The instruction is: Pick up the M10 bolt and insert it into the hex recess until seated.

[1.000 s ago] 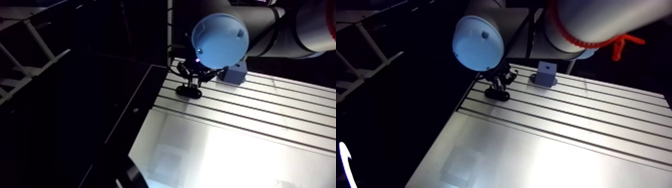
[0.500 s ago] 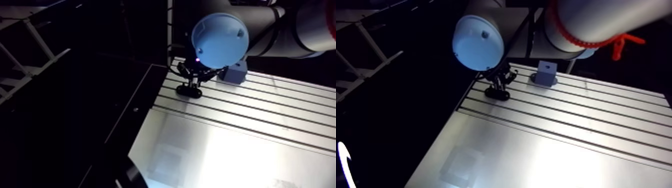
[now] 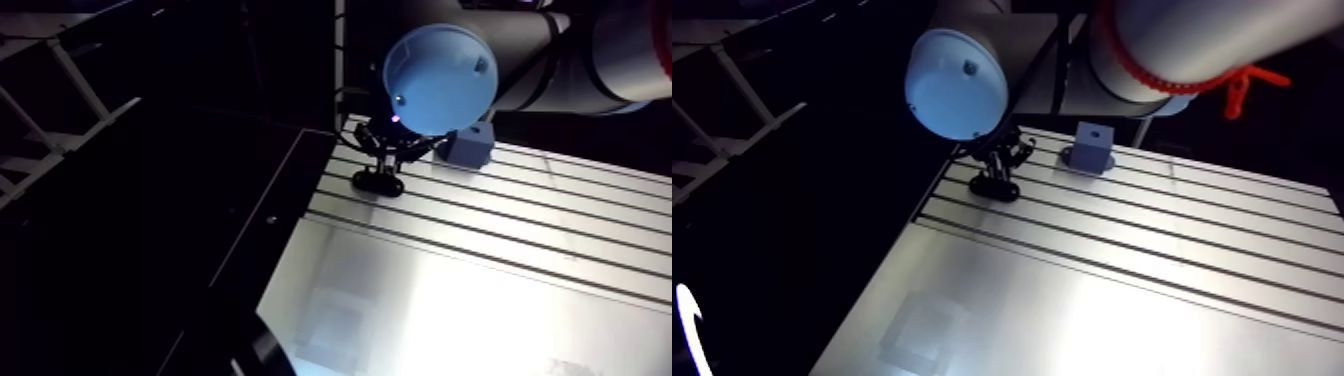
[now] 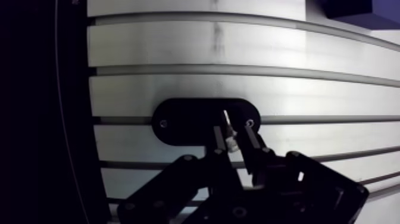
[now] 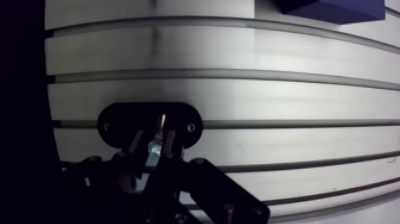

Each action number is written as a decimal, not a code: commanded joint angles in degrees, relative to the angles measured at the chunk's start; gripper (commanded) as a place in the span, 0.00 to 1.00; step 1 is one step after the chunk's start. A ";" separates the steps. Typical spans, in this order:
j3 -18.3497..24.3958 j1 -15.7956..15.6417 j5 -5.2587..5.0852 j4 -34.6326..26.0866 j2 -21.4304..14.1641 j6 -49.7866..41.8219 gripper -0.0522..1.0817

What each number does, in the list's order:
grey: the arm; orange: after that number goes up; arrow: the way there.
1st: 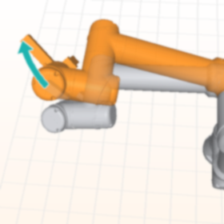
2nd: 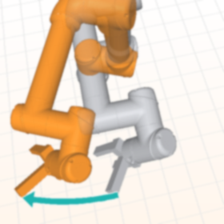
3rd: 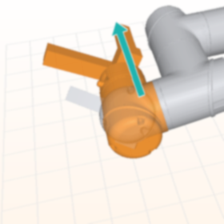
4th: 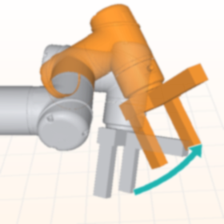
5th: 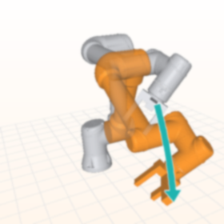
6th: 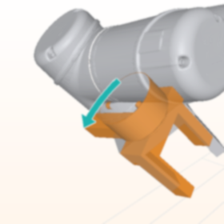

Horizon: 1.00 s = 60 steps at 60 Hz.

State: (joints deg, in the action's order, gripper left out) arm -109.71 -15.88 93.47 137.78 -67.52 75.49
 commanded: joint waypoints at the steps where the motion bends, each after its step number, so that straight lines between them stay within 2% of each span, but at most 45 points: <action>1: 0.24 0.06 -0.17 -0.08 -0.60 0.05 0.73; 26: 1.62 1.33 0.00 -2.21 -3.81 1.53 0.73; 37: 3.59 4.80 -0.09 -4.80 -5.92 7.92 0.76; 52: 8.54 7.81 -0.17 -12.37 -7.53 17.94 0.82; 58: 11.24 8.57 -0.26 -17.02 -8.07 23.06 0.82; 60: 13.56 8.91 -0.34 -20.92 -8.10 26.08 0.82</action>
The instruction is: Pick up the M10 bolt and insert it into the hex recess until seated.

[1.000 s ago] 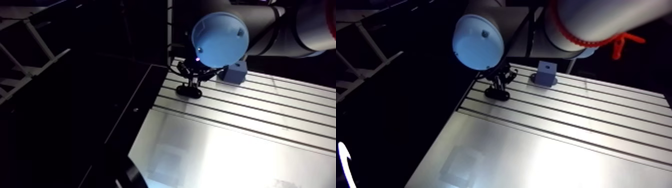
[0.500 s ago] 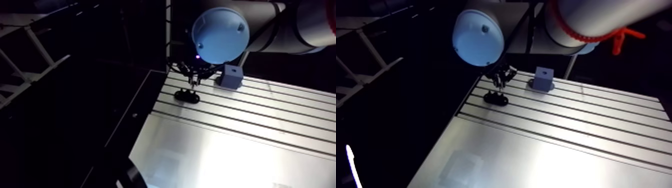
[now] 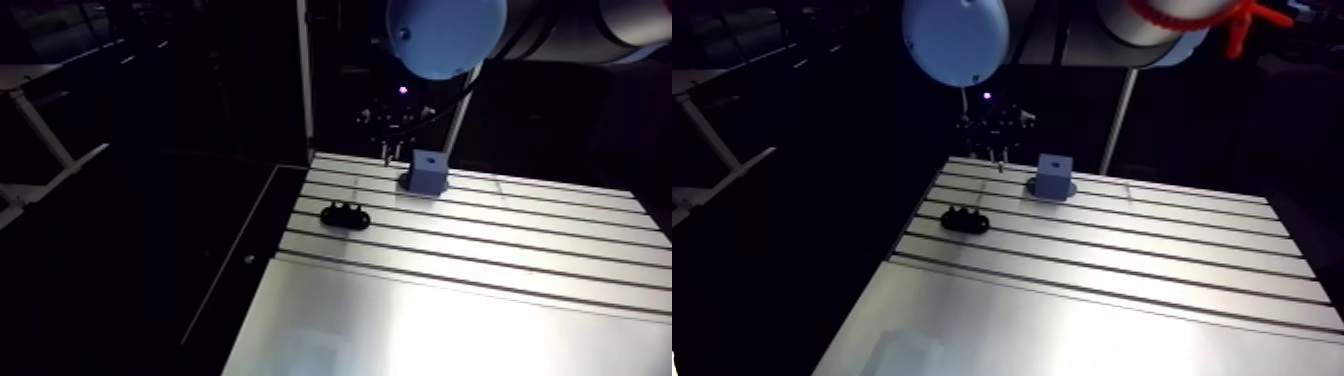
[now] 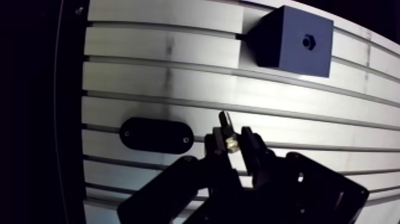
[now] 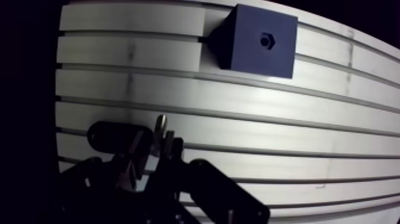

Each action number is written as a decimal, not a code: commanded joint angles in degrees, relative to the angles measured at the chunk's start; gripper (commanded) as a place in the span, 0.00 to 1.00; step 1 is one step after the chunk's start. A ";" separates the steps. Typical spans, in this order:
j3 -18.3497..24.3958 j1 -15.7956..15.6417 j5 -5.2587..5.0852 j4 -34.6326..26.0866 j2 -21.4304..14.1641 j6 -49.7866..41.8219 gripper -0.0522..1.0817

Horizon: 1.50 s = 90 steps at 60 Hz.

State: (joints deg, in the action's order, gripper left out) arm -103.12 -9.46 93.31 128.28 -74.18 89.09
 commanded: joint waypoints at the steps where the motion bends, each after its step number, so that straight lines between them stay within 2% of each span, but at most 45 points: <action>1: 6.97 2.49 -0.18 -11.42 -1.44 12.48 0.82; 2: 6.97 2.49 -0.18 -11.42 -1.44 12.48 0.82; 4: 8.80 3.24 -0.69 -15.63 -1.51 15.37 0.82; 6: 8.80 3.24 -0.69 -15.63 -1.51 15.37 0.82; 8: 10.78 3.78 -1.45 -19.69 -1.53 18.21 0.83; 10: 11.69 4.20 -1.65 -21.41 -1.45 19.38 0.83; 19: 14.62 7.39 -1.35 -26.46 -1.18 22.38 0.85; 24: 18.01 9.57 -1.18 -29.54 -0.27 24.67 0.85; 31: 20.34 9.90 -0.84 -32.44 1.12 26.60 0.84; 32: 20.89 9.90 -0.52 -33.03 1.41 27.21 0.84; 35: 21.27 9.98 -0.47 -33.20 1.75 27.75 0.84; 39: 22.13 10.16 0.18 -33.40 2.29 28.24 0.84; 41: 23.02 10.17 0.88 -33.72 3.22 28.46 0.87; 42: 23.02 10.17 0.88 -33.72 3.22 28.46 0.87; 43: 23.39 10.17 1.54 -33.75 3.67 28.46 0.88; 44: 23.39 10.17 1.54 -33.75 3.67 28.46 0.88; 45: 23.67 10.17 2.16 -33.75 4.18 28.69 0.89; 47: 24.01 10.17 2.47 -33.75 4.56 28.87 0.89; 64: 25.37 9.93 2.88 -32.89 7.29 29.26 0.93; 80: 27.13 8.82 2.79 -31.38 10.47 29.26 0.99; 90: 27.48 8.50 2.63 -29.64 12.05 29.08 1.00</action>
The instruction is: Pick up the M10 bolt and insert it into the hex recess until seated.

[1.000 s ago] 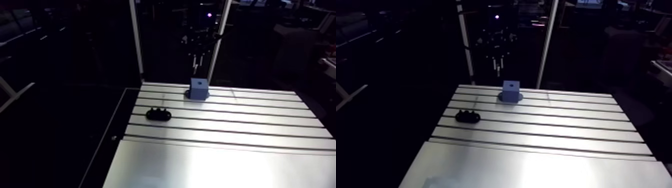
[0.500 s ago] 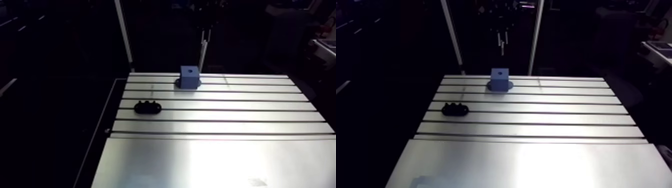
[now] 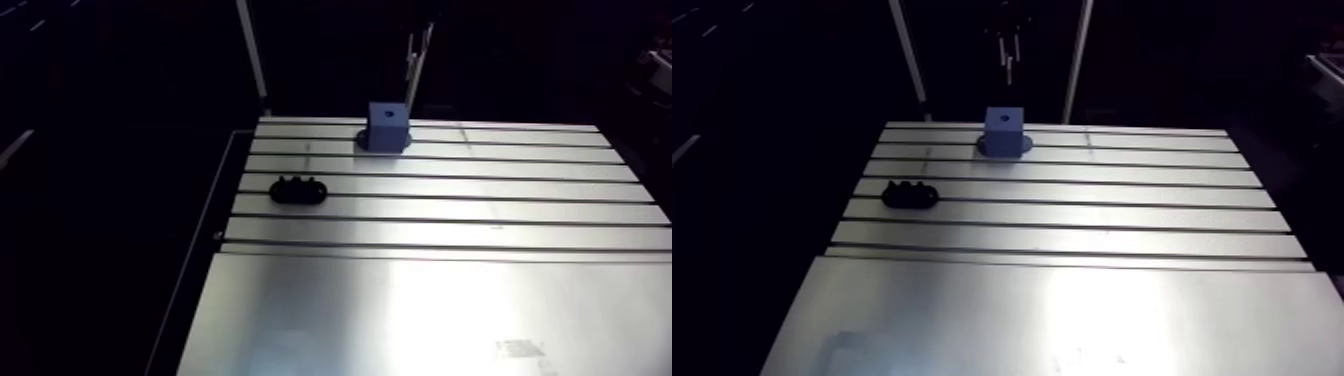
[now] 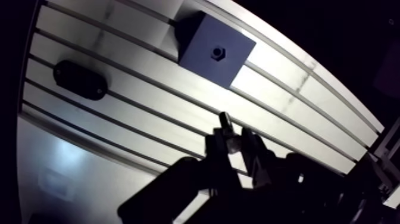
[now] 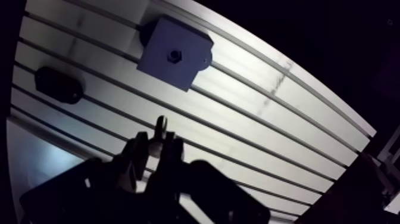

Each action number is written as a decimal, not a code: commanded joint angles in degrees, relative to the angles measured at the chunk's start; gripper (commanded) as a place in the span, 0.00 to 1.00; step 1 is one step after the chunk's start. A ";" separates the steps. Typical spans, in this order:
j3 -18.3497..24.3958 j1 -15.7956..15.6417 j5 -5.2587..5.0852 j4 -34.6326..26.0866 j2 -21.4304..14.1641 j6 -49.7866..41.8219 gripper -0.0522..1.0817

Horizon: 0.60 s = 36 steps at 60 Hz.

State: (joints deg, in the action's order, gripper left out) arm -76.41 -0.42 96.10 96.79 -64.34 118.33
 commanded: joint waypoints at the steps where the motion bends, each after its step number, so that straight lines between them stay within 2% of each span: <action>1: 0.86 -0.55 -0.17 1.79 2.40 -0.08 1.00; 16: 2.33 -0.55 -0.17 1.69 5.08 -0.06 1.00; 36: 3.40 -0.64 0.01 1.86 6.97 -0.33 1.00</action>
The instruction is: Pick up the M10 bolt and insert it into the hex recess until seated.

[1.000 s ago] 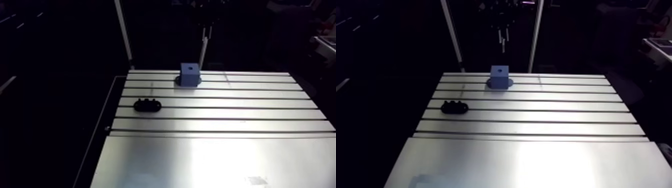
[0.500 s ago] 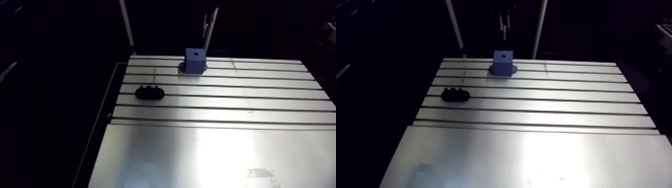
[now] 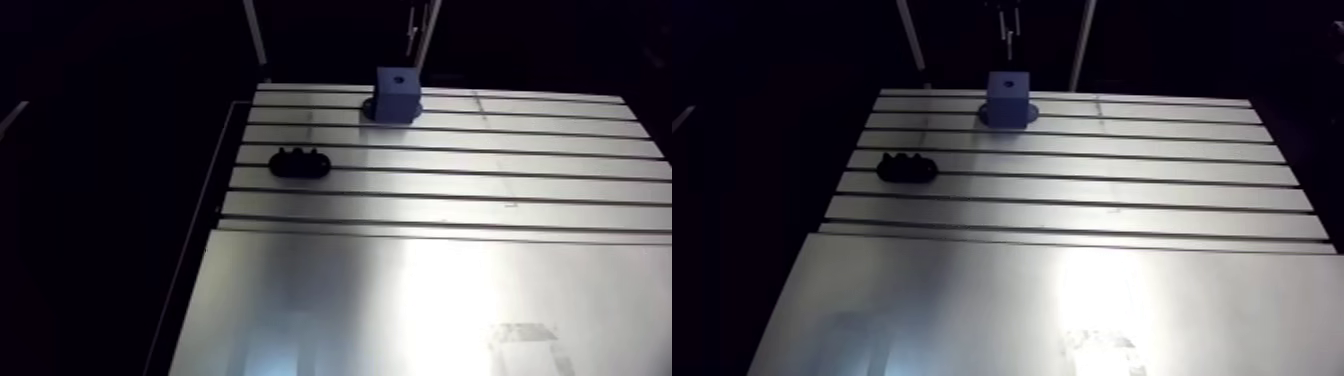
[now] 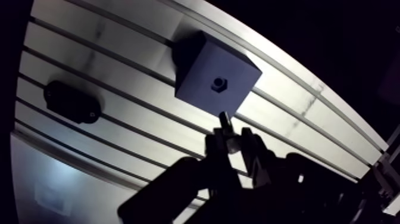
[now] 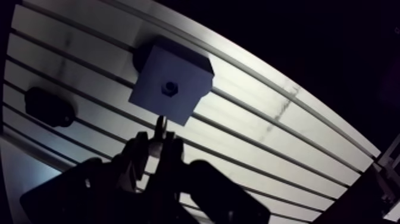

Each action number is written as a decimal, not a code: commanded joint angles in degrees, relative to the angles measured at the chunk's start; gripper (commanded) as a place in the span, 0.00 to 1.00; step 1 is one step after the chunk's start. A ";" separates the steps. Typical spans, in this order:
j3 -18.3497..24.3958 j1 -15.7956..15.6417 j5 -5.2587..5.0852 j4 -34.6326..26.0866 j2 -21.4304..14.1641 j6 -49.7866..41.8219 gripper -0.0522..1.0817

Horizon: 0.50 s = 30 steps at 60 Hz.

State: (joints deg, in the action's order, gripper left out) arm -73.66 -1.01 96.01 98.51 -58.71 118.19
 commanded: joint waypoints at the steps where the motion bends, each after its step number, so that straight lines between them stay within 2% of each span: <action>1: 0.75 -0.05 0.09 0.14 1.44 -0.19 1.00; 30: 1.29 -0.05 0.17 0.49 3.21 -0.53 1.00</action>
State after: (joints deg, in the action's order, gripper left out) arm -72.51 -1.05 96.11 98.74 -56.19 117.83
